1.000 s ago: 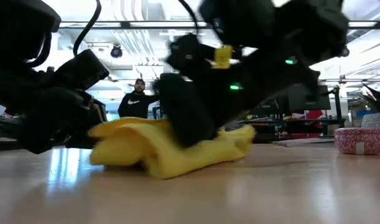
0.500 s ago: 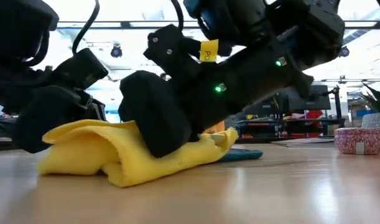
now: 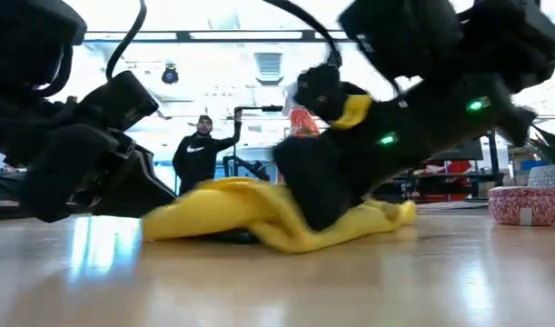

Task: Apply microfiber cloth
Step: Wipe the front and back of the tablet with the yellow microfiber cloth

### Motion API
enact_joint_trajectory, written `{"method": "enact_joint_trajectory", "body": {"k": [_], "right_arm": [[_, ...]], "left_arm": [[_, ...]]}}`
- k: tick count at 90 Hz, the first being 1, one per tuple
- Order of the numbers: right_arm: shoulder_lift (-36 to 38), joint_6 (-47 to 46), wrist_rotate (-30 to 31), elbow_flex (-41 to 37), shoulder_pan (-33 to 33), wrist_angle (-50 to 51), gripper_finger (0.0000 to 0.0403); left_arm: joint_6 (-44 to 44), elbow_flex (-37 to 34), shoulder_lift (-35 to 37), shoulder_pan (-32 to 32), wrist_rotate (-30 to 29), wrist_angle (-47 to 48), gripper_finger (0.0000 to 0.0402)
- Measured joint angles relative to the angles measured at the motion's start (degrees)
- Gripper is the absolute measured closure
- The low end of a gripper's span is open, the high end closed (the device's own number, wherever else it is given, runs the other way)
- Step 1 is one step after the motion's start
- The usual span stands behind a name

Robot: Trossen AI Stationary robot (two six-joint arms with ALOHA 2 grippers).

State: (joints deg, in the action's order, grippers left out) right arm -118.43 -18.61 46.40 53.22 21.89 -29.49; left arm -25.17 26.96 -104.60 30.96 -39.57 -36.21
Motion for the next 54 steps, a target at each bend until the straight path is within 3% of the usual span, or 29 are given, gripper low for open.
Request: {"method": "enact_joint_trajectory", "body": {"k": [23,54], "right_arm": [[6.43,-5.54,-0.51,-8.01,-2.32,-0.64,0.0403],[4.92,2.92,-9.17,-2.28,-2.8,-3.82,0.0403]], "left_arm": [[0.0,-0.04,0.0,0.07,-0.04,-0.1,0.0373],[0.15,-0.02,0.0,0.07,-0.28,-0.3,0.0373]]}}
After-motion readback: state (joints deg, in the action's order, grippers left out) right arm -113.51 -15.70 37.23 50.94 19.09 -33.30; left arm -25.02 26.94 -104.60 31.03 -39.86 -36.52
